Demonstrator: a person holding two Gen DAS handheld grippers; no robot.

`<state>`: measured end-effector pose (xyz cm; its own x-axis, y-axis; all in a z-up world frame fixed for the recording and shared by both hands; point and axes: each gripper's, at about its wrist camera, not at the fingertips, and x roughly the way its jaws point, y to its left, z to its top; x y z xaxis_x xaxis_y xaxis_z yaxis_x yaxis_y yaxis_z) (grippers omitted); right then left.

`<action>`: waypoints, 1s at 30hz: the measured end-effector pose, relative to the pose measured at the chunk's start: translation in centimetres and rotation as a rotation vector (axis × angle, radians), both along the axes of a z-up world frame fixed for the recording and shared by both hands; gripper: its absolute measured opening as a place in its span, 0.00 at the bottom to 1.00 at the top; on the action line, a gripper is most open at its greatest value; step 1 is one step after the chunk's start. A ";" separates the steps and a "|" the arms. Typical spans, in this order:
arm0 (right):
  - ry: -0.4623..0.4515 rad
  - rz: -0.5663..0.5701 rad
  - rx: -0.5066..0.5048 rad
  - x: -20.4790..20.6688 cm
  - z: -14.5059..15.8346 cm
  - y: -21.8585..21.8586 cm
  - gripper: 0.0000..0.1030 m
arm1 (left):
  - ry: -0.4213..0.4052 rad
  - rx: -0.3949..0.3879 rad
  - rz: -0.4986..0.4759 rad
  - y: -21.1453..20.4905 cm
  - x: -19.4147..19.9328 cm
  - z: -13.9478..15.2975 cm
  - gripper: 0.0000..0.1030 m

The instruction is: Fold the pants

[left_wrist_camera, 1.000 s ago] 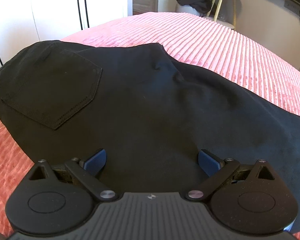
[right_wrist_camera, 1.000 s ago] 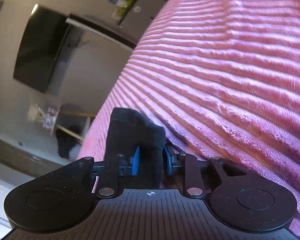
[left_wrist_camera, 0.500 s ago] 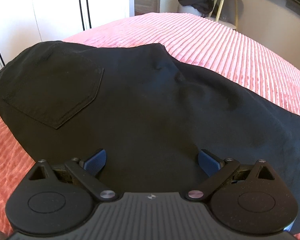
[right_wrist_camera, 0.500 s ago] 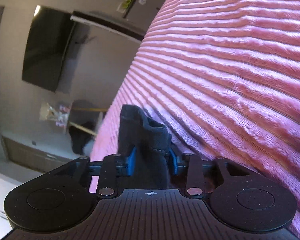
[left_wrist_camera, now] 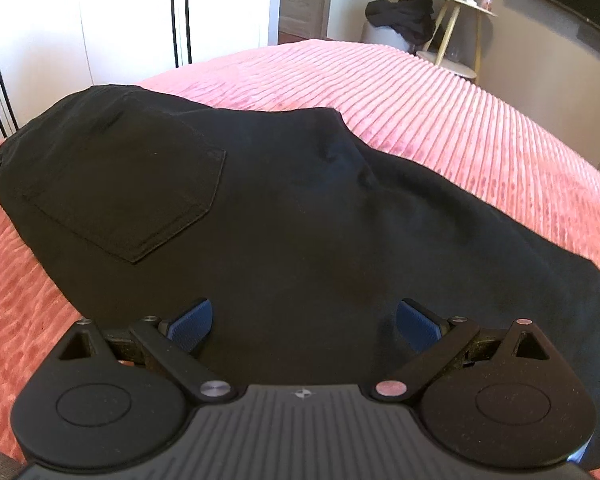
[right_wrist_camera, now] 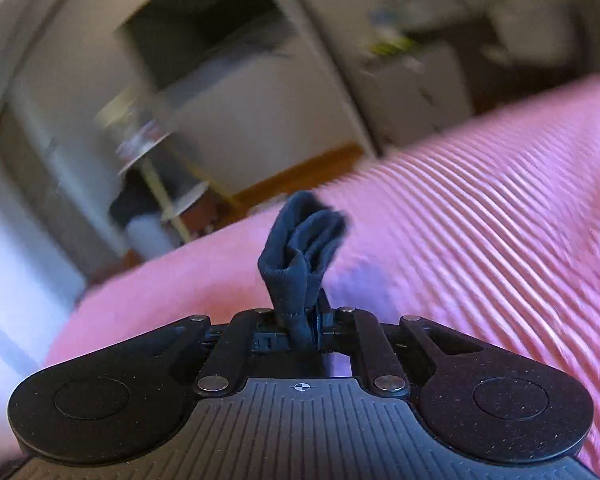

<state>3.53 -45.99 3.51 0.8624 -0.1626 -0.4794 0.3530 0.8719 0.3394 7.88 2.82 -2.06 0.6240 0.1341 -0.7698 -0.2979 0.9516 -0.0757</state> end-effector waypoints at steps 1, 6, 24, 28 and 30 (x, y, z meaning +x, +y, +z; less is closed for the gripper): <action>-0.010 0.043 -0.055 0.4 1.0 2.3 0.11 | -0.006 -0.016 -0.003 0.2 -0.2 0.1 0.96; 0.010 0.275 -0.152 3.1 1.6 13.2 0.11 | -0.045 -0.073 -0.026 0.7 -1.2 0.9 0.96; 0.249 0.283 0.158 2.1 -3.8 11.1 0.59 | -0.078 -0.206 -0.357 -3.7 -1.6 1.9 0.96; 0.431 0.186 0.143 2.9 -6.3 8.8 0.29 | 0.022 -0.353 -0.435 -5.9 0.6 1.5 0.96; 0.439 0.191 0.135 3.3 -6.5 9.1 0.29 | 0.112 -0.445 -0.444 -6.6 2.4 0.7 0.96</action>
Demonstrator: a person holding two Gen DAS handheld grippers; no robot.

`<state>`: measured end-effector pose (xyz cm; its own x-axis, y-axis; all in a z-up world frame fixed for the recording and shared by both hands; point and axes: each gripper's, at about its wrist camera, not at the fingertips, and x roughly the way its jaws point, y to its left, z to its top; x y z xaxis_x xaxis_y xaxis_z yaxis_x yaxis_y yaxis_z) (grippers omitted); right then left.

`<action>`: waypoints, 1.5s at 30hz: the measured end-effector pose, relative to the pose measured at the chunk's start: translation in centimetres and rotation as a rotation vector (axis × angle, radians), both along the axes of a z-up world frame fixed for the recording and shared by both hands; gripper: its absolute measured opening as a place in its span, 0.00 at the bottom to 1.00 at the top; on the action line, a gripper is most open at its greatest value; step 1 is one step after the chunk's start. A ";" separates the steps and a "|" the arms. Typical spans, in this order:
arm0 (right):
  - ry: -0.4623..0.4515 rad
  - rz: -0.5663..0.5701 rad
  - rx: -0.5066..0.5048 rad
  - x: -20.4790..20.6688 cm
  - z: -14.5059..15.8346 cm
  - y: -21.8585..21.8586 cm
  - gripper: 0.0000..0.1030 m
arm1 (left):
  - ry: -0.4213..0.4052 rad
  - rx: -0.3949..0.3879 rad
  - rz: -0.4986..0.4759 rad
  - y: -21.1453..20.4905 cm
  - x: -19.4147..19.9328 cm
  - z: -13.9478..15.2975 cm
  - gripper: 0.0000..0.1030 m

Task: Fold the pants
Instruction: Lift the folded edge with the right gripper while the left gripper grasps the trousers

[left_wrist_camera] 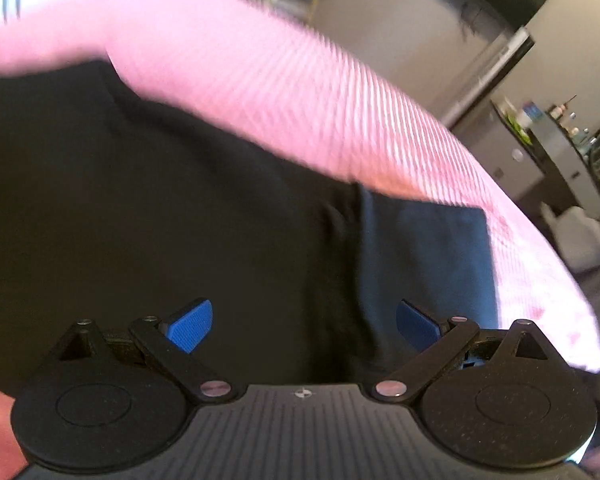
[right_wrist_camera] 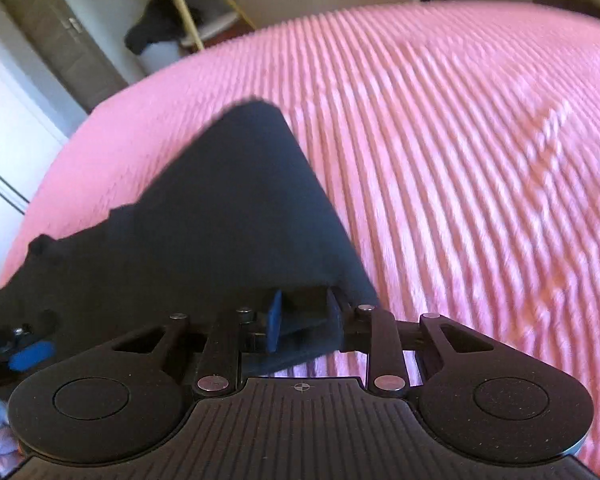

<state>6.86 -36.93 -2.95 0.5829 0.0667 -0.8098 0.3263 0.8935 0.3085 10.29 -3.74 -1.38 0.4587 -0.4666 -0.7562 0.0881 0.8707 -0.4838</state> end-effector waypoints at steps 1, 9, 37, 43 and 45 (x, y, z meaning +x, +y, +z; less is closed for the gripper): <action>0.004 0.009 -0.016 0.2 0.0 0.2 0.31 | 0.055 -0.049 -0.006 -0.4 0.9 -0.6 0.96; -0.021 0.061 -0.001 0.0 -0.4 0.9 0.56 | 0.246 -0.187 -0.014 -2.0 5.3 -2.7 0.56; -0.095 0.114 0.240 -1.8 2.4 4.8 0.45 | 0.074 -0.087 0.182 14.3 0.2 -1.8 0.20; 0.009 0.131 0.013 0.5 0.5 8.2 0.22 | 0.045 -0.072 0.149 14.2 0.7 -2.5 0.35; 0.012 0.130 0.002 0.6 -0.1 8.3 0.22 | 0.049 -0.114 0.175 14.6 0.9 -3.0 0.33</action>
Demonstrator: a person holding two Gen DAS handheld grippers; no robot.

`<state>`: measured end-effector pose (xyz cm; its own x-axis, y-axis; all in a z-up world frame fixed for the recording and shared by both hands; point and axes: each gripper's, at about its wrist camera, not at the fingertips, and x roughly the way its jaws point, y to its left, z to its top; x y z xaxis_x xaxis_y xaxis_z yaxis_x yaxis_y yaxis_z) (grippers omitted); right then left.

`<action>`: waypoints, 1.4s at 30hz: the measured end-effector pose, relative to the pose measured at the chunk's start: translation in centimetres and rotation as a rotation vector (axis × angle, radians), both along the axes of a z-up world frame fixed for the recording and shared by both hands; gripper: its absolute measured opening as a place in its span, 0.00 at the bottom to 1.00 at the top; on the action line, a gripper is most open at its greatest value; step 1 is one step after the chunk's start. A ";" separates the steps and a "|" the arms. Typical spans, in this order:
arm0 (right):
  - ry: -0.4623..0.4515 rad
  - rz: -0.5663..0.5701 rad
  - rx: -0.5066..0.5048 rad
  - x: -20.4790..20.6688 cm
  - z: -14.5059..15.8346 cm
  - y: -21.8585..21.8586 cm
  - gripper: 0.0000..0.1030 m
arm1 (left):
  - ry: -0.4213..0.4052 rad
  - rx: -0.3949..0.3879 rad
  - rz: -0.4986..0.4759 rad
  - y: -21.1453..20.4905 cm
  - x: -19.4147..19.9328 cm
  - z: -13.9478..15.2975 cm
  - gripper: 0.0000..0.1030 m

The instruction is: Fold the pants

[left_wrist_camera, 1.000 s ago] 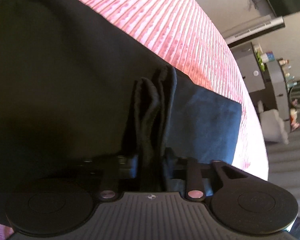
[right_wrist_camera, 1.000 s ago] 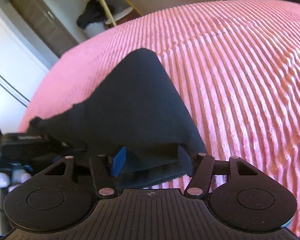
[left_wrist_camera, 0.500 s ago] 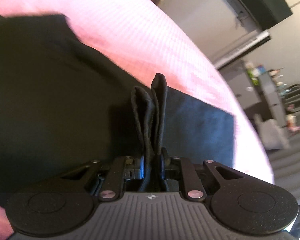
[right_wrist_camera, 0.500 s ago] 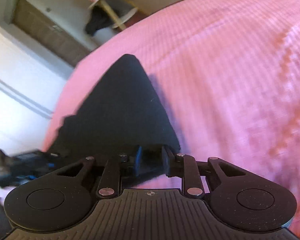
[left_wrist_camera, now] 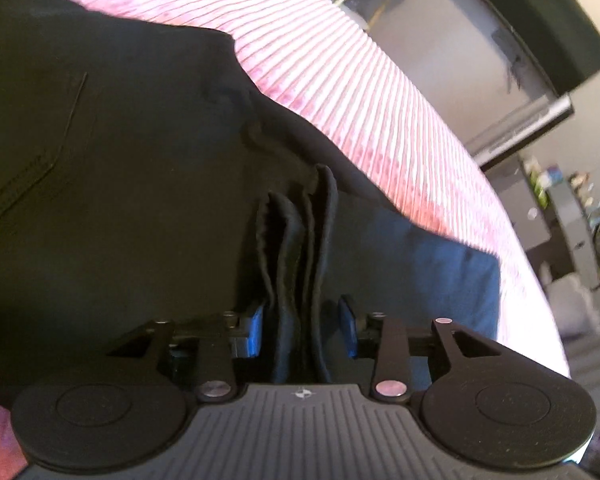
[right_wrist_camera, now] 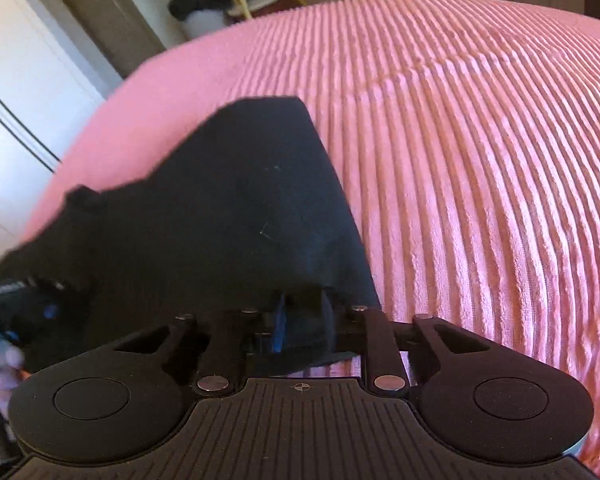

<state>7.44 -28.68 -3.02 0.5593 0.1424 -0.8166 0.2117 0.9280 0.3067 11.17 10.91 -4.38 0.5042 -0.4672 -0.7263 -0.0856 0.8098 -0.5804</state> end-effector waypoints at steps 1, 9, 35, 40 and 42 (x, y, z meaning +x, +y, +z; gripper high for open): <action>0.004 0.000 -0.004 0.3 -0.1 0.1 0.22 | 0.000 -0.017 0.020 0.5 0.1 -0.2 0.25; -0.057 0.008 0.058 0.7 -0.4 0.5 0.24 | -0.178 0.036 -0.001 -1.2 -1.2 2.0 0.12; -0.052 0.056 0.013 1.6 -0.6 1.9 0.19 | -0.124 0.321 0.115 -2.0 -1.0 1.6 0.57; -0.052 0.048 0.036 1.6 -0.6 1.4 0.19 | -0.139 0.343 0.069 -2.9 -1.1 1.6 0.45; -0.054 0.050 0.028 1.6 -0.6 1.6 0.20 | -0.144 0.347 0.048 -3.2 -1.1 1.7 0.42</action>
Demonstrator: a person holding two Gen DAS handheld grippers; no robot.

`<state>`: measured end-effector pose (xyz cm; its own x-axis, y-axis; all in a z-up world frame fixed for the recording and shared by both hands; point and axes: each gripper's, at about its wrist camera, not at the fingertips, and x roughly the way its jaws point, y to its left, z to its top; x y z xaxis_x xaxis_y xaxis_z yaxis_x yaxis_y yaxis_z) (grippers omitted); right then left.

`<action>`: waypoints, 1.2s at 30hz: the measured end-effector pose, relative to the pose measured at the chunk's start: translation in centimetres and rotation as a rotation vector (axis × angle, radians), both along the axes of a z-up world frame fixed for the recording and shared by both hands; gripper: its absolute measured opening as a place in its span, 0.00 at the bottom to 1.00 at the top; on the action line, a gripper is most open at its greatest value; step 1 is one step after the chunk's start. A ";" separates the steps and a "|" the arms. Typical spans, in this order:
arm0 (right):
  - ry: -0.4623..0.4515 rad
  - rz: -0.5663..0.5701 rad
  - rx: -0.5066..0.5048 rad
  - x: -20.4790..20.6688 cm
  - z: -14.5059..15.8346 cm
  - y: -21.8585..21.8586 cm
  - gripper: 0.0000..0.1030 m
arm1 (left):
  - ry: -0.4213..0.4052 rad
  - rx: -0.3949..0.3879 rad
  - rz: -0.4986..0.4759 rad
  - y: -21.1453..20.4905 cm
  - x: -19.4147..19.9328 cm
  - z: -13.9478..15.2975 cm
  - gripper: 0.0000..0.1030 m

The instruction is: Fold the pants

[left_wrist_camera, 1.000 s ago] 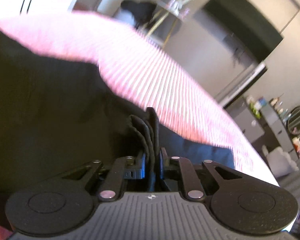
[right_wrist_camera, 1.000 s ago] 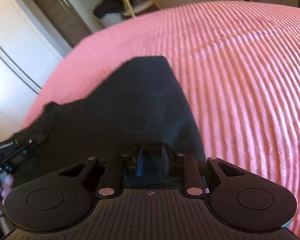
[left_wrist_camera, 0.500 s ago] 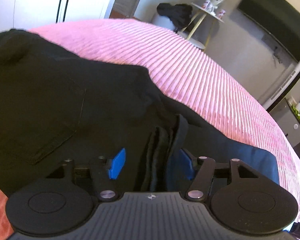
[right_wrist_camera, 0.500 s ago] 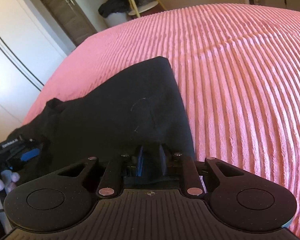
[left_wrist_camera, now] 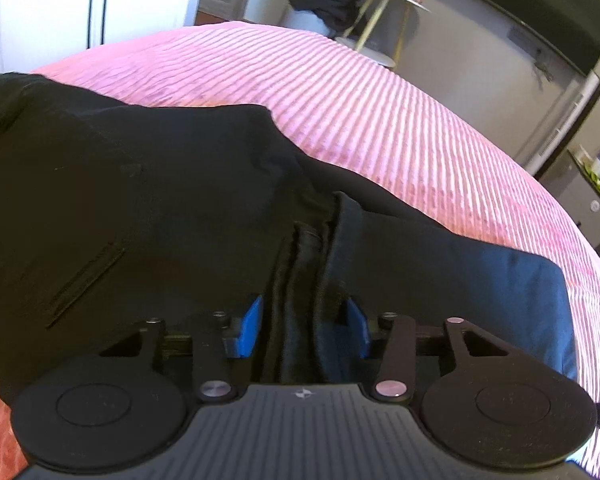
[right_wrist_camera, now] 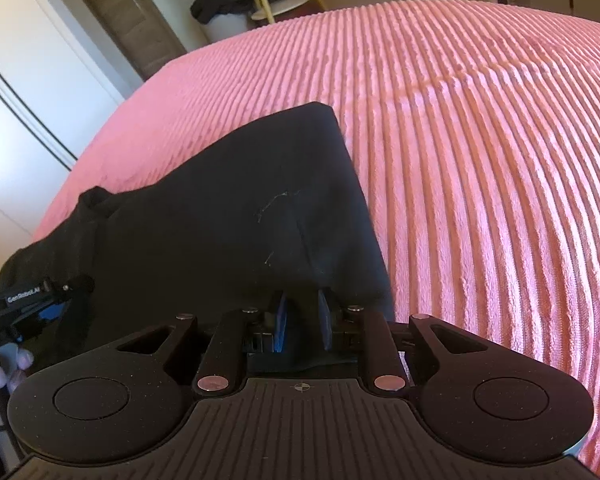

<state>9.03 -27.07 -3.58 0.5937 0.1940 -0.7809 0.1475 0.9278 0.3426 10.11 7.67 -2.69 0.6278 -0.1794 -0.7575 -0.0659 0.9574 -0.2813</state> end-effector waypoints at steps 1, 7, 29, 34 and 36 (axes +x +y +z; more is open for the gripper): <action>-0.001 0.001 -0.005 0.0 0.0 0.1 0.20 | -0.002 0.005 -0.010 0.0 -0.1 0.0 0.41; -0.003 0.005 -0.015 -0.1 0.1 0.3 0.21 | -0.009 0.015 -0.032 -0.4 0.1 -0.2 0.33; -0.127 -0.049 -0.130 2.9 -1.0 2.2 0.19 | -0.001 -0.058 -0.035 0.7 0.5 -0.7 0.24; -0.156 -0.069 -0.015 2.1 -0.6 0.9 0.36 | -0.029 -0.081 -0.041 0.8 0.3 -0.4 0.13; -0.196 -0.098 0.007 1.0 0.1 0.6 0.38 | -0.050 -0.082 -0.039 0.8 0.0 0.1 0.12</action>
